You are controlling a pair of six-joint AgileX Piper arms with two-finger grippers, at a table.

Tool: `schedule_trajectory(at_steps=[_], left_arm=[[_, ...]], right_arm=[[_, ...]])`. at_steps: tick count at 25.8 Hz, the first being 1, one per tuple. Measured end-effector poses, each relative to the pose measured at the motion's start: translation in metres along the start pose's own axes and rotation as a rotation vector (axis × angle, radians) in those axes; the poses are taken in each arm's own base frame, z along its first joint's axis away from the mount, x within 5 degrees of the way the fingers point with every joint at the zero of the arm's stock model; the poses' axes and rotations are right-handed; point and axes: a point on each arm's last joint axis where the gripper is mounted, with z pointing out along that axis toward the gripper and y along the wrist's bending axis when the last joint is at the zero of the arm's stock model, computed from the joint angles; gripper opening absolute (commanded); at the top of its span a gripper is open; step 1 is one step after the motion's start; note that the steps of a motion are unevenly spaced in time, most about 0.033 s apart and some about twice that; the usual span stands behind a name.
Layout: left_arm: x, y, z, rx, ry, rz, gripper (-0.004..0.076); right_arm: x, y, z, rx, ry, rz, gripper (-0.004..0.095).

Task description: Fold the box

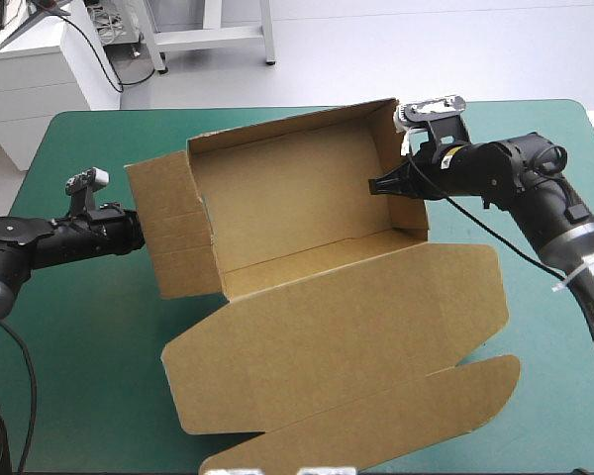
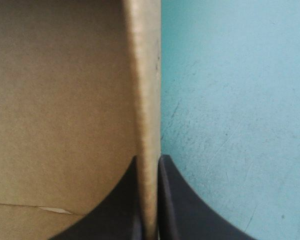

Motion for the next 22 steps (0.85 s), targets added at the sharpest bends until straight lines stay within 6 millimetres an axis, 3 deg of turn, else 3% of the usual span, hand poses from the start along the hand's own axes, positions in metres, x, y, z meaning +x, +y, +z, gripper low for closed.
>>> schedule_trajectory(at_steps=[5, 11, 22], left_arm=[[-0.002, -0.012, 0.001, 0.120, -0.021, 0.034, 0.0588], [-0.002, -0.018, 0.000, 0.184, -0.034, 0.055, 0.0588], [-0.008, -0.038, -0.006, 0.403, -0.116, 0.124, 0.0585]], right_arm=[[-0.002, -0.005, 0.012, 0.011, -0.013, 0.041, -0.0019], [-0.001, -0.032, 0.016, 0.067, 0.009, 0.113, -0.0019], [0.000, -0.034, 0.016, 0.071, 0.020, 0.119, -0.0016]])
